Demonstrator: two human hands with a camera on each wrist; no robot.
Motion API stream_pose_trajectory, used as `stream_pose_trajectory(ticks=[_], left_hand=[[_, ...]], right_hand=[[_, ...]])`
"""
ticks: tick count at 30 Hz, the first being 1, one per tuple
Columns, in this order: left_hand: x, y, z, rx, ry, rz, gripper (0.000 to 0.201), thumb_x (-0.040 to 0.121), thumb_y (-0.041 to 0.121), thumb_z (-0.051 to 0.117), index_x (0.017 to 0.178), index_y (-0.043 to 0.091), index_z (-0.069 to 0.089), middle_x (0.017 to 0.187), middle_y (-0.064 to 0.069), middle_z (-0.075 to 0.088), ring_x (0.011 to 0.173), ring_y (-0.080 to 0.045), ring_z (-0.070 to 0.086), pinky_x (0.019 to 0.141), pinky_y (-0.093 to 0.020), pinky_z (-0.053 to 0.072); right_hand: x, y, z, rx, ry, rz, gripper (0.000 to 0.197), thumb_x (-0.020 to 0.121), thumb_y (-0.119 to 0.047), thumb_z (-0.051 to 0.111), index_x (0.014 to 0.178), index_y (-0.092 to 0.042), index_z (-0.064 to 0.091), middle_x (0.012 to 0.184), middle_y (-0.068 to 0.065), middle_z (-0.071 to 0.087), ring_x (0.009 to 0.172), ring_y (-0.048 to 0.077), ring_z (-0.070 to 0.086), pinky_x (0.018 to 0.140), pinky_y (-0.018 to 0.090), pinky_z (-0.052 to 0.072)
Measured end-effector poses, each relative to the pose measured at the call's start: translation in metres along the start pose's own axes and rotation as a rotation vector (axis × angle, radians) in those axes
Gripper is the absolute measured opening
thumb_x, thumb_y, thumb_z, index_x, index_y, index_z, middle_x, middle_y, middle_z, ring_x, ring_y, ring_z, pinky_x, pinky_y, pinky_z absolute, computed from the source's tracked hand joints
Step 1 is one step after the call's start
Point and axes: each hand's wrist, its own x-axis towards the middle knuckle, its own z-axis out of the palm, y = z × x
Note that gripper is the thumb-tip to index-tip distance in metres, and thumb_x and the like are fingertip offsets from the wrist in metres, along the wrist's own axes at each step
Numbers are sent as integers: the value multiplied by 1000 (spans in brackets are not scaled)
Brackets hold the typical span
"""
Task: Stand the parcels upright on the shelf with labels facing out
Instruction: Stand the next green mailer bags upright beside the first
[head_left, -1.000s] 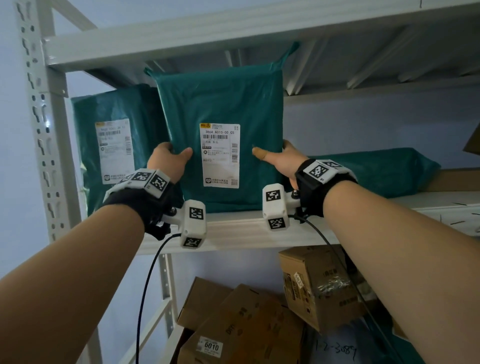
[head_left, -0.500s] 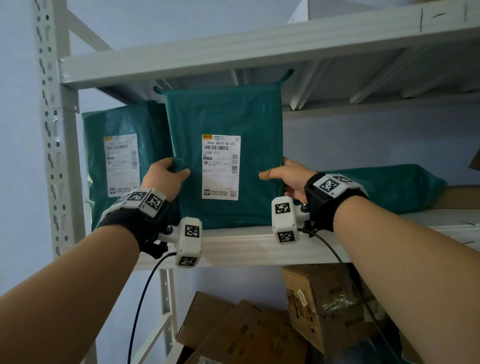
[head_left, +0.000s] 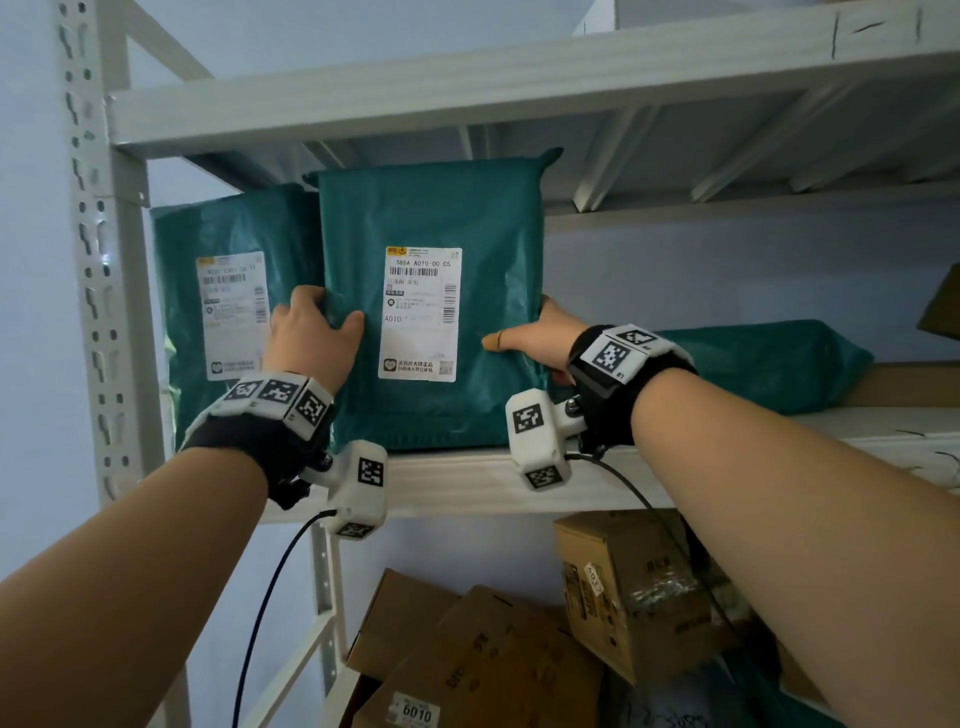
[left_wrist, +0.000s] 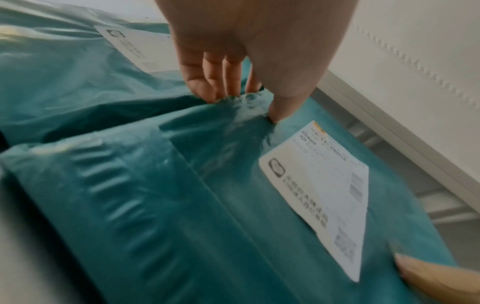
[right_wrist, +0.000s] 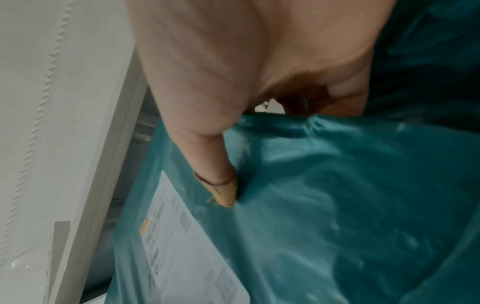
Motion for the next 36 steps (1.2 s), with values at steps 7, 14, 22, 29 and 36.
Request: stream_pose_trajectory(ticks=[7,14,22,29,36], left_hand=[[-14,-6,-7,-23,-33,-64,53,85,27,54,132,12,36,131,-16,45,117,-33,47,96,-41,39],[-24,-11,-8,94,-135,-77,61,82,20,61,134,18,29,131,-17,43,114,-35,49,78,-35,36],[-31,-11,-1,16,-190,-118,72,83,3,56,143,21,20,139,-20,29,114,-39,49,88,-38,42],[-52,31,15,-373,17,95,43,84,8,50,127,11,43,135,-12,33,94,-17,42,82,-20,33],[-68,84,35,-540,-256,215,38,83,10,49,120,18,56,99,-1,60,89,-21,57,82,-28,48]], right_hand=[[-35,-18,14,36,0,-2,119,43,-37,86,144,-17,27,136,5,54,120,27,57,102,45,47],[-37,-17,18,-98,54,-34,83,69,-23,81,139,-15,38,133,4,58,120,24,57,106,42,44],[-53,-19,17,-381,138,42,68,79,-15,73,137,-17,38,129,3,59,117,25,58,97,31,45],[-71,-24,17,-221,323,-1,63,84,-14,60,141,-18,34,103,4,60,87,22,60,71,27,50],[-95,-32,-11,-421,302,-26,21,86,-20,57,90,-9,75,98,12,73,98,30,65,81,31,49]])
